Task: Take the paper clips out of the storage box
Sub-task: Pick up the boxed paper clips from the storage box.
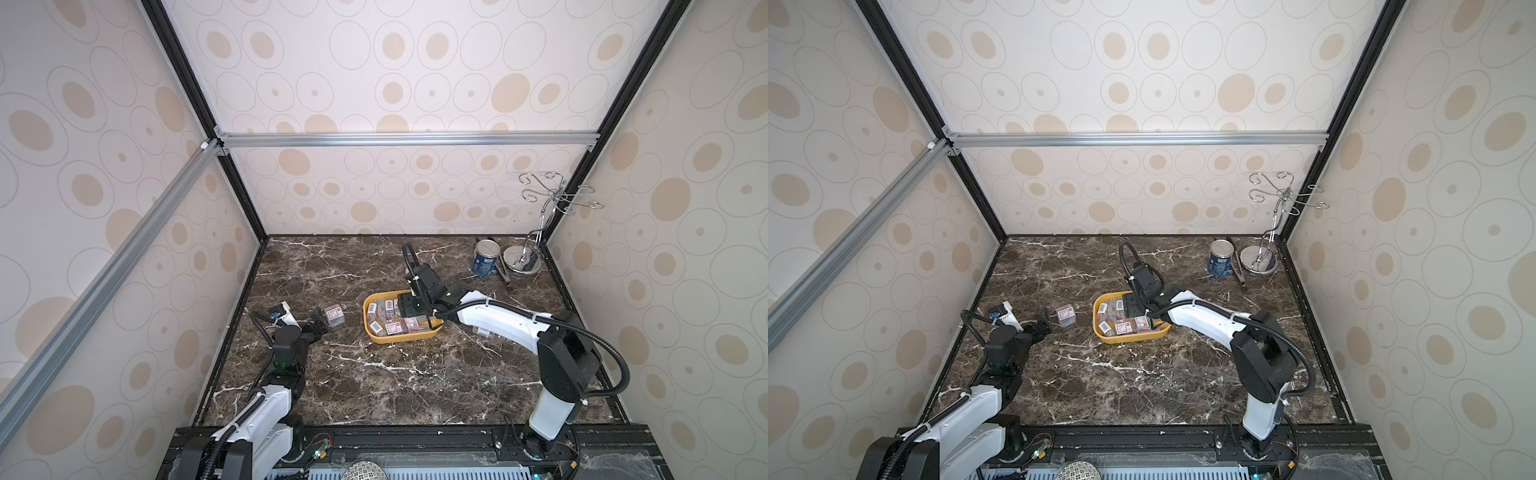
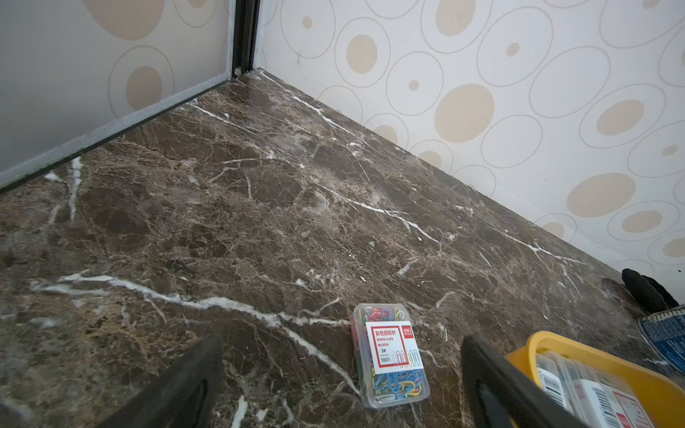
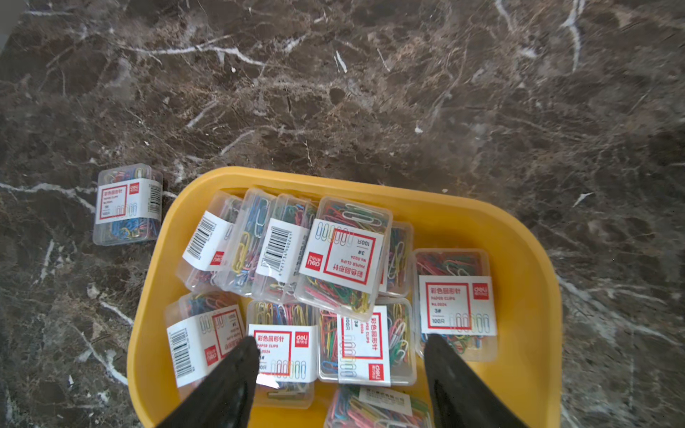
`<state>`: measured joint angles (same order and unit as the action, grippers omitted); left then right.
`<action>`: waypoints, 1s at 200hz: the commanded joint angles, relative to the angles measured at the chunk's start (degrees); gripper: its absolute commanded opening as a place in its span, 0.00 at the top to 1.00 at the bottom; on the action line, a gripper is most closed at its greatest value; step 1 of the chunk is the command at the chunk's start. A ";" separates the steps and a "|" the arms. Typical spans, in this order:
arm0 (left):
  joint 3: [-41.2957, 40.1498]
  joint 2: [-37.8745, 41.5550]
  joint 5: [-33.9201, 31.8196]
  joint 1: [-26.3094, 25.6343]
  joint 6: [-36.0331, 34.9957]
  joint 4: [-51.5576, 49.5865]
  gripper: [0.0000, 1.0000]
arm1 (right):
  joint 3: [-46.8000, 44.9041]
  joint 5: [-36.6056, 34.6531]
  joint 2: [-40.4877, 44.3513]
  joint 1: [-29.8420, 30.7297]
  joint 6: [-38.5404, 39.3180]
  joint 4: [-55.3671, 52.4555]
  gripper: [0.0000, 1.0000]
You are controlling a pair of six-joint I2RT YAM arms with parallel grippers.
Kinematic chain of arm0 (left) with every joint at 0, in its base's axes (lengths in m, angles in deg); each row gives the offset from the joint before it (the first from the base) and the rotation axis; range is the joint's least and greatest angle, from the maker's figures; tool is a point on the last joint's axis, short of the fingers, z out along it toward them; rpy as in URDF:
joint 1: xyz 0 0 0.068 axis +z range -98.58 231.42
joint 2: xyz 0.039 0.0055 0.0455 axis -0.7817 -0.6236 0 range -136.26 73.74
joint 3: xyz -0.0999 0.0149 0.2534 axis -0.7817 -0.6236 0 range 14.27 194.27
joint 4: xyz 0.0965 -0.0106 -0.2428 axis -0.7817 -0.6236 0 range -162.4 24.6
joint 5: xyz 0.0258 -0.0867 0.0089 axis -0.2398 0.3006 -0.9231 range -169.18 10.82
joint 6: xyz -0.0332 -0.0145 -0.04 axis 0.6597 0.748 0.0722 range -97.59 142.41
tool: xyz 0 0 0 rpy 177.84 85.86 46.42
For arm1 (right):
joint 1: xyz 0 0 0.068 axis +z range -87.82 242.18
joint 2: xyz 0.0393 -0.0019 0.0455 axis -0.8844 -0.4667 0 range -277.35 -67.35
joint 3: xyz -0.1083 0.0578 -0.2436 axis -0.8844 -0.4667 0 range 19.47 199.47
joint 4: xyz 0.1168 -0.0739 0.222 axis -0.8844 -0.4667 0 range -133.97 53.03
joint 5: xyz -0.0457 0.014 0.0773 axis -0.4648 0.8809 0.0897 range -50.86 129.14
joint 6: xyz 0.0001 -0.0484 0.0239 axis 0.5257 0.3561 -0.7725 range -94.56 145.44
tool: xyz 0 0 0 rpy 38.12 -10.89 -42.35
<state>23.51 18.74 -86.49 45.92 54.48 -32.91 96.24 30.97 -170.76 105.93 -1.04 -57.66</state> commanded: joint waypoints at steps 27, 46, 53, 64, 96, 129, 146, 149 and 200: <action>0.96 -0.74 -1.56 -0.39 -0.60 0.57 0.00 | 7.85 0.66 -9.18 0.41 0.43 -5.88 0.29; 1.05 -0.81 -1.82 -0.47 -0.52 0.38 0.00 | 12.03 -0.69 -13.12 0.42 0.54 -9.56 0.33; 1.07 -0.89 -1.77 -0.52 -0.52 0.38 0.00 | 13.07 -1.10 -14.08 0.42 0.55 -10.57 0.34; 1.21 -1.06 -1.95 -0.55 -0.52 0.23 0.00 | 13.77 -1.52 -15.00 0.40 0.55 -11.25 0.35; 1.49 -1.34 -2.18 -0.56 -0.43 -0.06 0.00 | 13.70 -1.63 -15.55 0.45 0.46 -10.74 0.35; 1.50 -1.33 -2.36 -0.70 -0.35 -0.21 0.00 | 12.91 -2.30 -16.01 0.40 0.08 -10.31 0.35; 1.49 -1.40 -2.36 -0.72 -0.35 -0.22 0.00 | 12.01 -3.57 -15.53 0.42 -0.47 -10.30 0.35; 1.49 -1.38 -2.36 -0.67 -0.35 -0.20 0.00 | 11.73 -3.81 -15.38 0.43 -0.56 -10.07 0.35; 1.58 -1.45 -2.77 -0.74 -0.11 -0.59 0.00 | 7.78 -4.07 -11.85 0.38 -1.19 -7.10 0.39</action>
<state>23.53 17.65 -88.11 45.53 54.50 -33.30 106.55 27.93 -183.42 105.99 -1.37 -63.19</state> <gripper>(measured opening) 0.993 0.610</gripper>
